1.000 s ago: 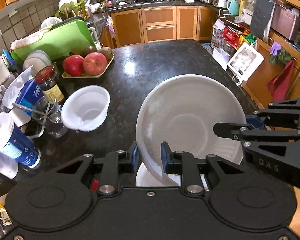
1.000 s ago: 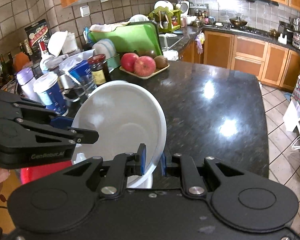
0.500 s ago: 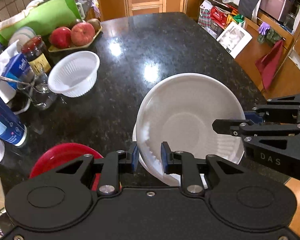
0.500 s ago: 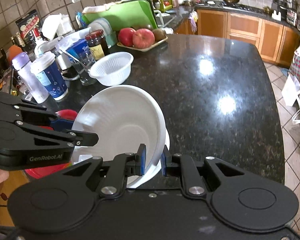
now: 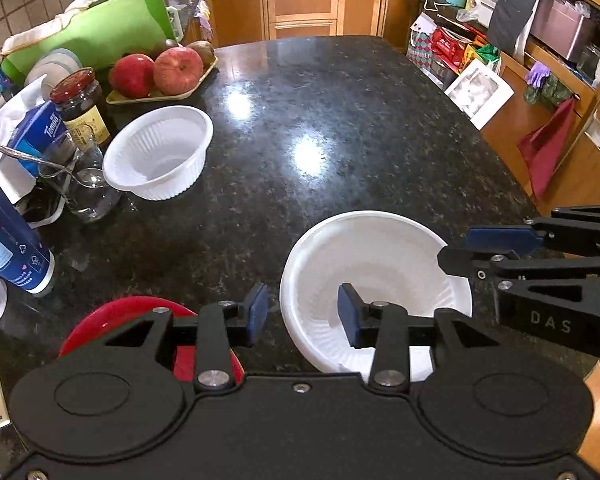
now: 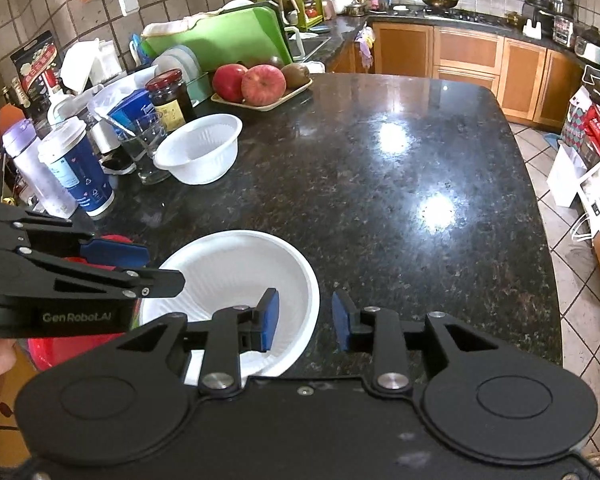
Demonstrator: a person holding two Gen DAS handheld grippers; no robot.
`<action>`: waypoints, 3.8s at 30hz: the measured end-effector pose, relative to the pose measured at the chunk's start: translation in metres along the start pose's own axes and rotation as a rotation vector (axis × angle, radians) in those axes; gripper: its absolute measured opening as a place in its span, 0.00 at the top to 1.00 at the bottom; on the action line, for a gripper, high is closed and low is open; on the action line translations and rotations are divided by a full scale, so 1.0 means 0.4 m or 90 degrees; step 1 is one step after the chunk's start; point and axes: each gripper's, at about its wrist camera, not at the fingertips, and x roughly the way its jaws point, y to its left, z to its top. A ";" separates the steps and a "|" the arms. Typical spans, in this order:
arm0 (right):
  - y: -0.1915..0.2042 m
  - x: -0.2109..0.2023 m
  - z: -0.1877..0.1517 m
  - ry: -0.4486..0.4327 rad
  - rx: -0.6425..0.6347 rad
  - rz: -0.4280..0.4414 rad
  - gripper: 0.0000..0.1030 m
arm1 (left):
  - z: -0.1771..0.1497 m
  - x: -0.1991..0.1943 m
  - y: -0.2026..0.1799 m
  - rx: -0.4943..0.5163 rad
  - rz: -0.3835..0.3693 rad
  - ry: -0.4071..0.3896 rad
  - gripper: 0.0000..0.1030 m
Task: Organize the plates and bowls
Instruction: 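Lower the second white bowl into the first bowl and open both grippers, then raise both grippers away from the stacked bowls, then move both grippers to the rim of the small white ribbed bowl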
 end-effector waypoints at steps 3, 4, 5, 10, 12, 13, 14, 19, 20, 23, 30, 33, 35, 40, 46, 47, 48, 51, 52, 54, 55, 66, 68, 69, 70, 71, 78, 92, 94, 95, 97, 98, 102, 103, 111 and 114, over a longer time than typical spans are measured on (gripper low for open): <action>-0.004 0.006 0.004 0.003 0.004 -0.001 0.69 | 0.001 -0.001 -0.003 0.001 0.004 -0.006 0.52; -0.005 0.009 0.006 0.005 0.005 -0.003 0.69 | 0.001 -0.001 -0.003 0.001 0.005 -0.007 0.52; -0.006 0.011 0.006 0.007 0.006 -0.004 0.69 | 0.000 -0.001 -0.003 0.002 0.006 -0.008 0.52; -0.008 0.019 0.012 0.013 0.006 -0.010 0.68 | 0.008 0.005 -0.006 0.002 0.021 -0.012 0.52; -0.009 0.019 0.015 0.012 0.001 -0.018 0.62 | 0.011 0.005 -0.006 -0.001 0.036 -0.020 0.52; -0.010 0.018 0.017 0.011 0.000 -0.023 0.61 | 0.012 0.003 -0.006 -0.002 0.043 -0.024 0.52; -0.011 0.015 0.019 0.008 0.000 -0.027 0.60 | 0.014 0.002 -0.005 -0.004 0.050 -0.030 0.52; -0.019 0.006 0.028 -0.006 -0.009 -0.037 0.59 | 0.018 -0.009 -0.007 -0.016 0.077 -0.060 0.45; -0.021 0.005 0.029 -0.009 -0.012 -0.040 0.58 | 0.020 -0.010 -0.008 -0.018 0.087 -0.070 0.44; -0.027 0.007 0.035 -0.019 -0.024 -0.054 0.55 | 0.017 -0.018 -0.017 -0.020 0.126 -0.101 0.43; -0.056 0.020 0.048 -0.057 -0.033 -0.103 0.51 | 0.025 -0.017 -0.027 -0.039 0.170 -0.131 0.36; -0.072 0.030 0.053 -0.072 -0.033 -0.128 0.49 | 0.033 -0.011 -0.027 -0.052 0.175 -0.129 0.36; -0.083 0.038 0.057 -0.072 -0.032 -0.133 0.49 | 0.038 -0.005 -0.026 -0.060 0.174 -0.122 0.36; -0.118 0.060 0.068 -0.065 -0.021 -0.137 0.49 | 0.045 0.012 -0.028 -0.090 0.166 -0.098 0.36; -0.142 0.078 0.071 -0.057 -0.024 -0.132 0.47 | 0.056 0.029 -0.022 -0.131 0.163 -0.076 0.36; -0.146 0.082 0.072 -0.057 -0.025 -0.130 0.44 | 0.058 0.032 -0.022 -0.139 0.167 -0.074 0.36; -0.152 0.084 0.073 -0.060 -0.027 -0.126 0.41 | 0.058 0.035 -0.023 -0.145 0.171 -0.071 0.36; -0.161 0.089 0.075 -0.061 -0.030 -0.119 0.41 | 0.059 0.042 -0.025 -0.159 0.183 -0.062 0.36; -0.163 0.092 0.078 -0.059 -0.031 -0.117 0.41 | 0.059 0.044 -0.024 -0.161 0.186 -0.059 0.36; -0.164 0.097 0.080 -0.058 -0.037 -0.116 0.41 | 0.056 0.047 -0.027 -0.166 0.195 -0.058 0.36; -0.162 0.101 0.084 -0.057 -0.042 -0.117 0.41 | 0.056 0.049 -0.029 -0.167 0.202 -0.058 0.36; -0.163 0.146 0.115 -0.029 -0.066 -0.103 0.40 | 0.054 0.048 -0.023 -0.203 0.248 -0.068 0.36; -0.163 0.149 0.120 -0.030 -0.068 -0.098 0.40 | 0.055 0.047 -0.020 -0.209 0.252 -0.073 0.36; -0.163 0.151 0.122 -0.030 -0.069 -0.097 0.40 | 0.055 0.046 -0.019 -0.211 0.254 -0.074 0.36; -0.161 0.152 0.125 -0.030 -0.072 -0.095 0.40 | 0.056 0.046 -0.018 -0.213 0.255 -0.076 0.36; -0.159 0.154 0.127 -0.031 -0.075 -0.093 0.40 | 0.058 0.046 -0.015 -0.216 0.255 -0.075 0.36; -0.143 0.181 0.147 -0.025 -0.091 -0.096 0.38 | 0.064 0.052 0.010 -0.229 0.257 -0.069 0.36; -0.076 0.251 0.232 0.007 -0.111 -0.069 0.38 | 0.078 0.034 0.136 -0.251 0.235 -0.068 0.36; -0.059 0.252 0.255 -0.002 -0.110 -0.056 0.38 | 0.086 0.022 0.170 -0.265 0.226 -0.076 0.35; -0.049 0.253 0.265 -0.005 -0.112 -0.051 0.39 | 0.091 0.015 0.190 -0.270 0.219 -0.084 0.32; -0.029 0.253 0.284 -0.014 -0.120 -0.043 0.39 | 0.100 0.003 0.224 -0.275 0.207 -0.100 0.27; -0.016 0.255 0.294 -0.017 -0.127 -0.039 0.39 | 0.106 -0.002 0.241 -0.278 0.205 -0.104 0.27; 0.030 0.256 0.323 -0.036 -0.148 -0.024 0.39 | 0.123 -0.005 0.279 -0.276 0.201 -0.109 0.27; 0.040 0.256 0.329 -0.039 -0.151 -0.023 0.39 | 0.125 -0.003 0.286 -0.274 0.200 -0.109 0.27; 0.108 0.319 0.405 0.008 -0.144 0.022 0.41 | 0.165 0.049 0.338 -0.257 0.165 -0.078 0.27; 0.125 0.348 0.427 0.018 -0.140 0.017 0.41 | 0.178 0.074 0.357 -0.259 0.145 -0.059 0.28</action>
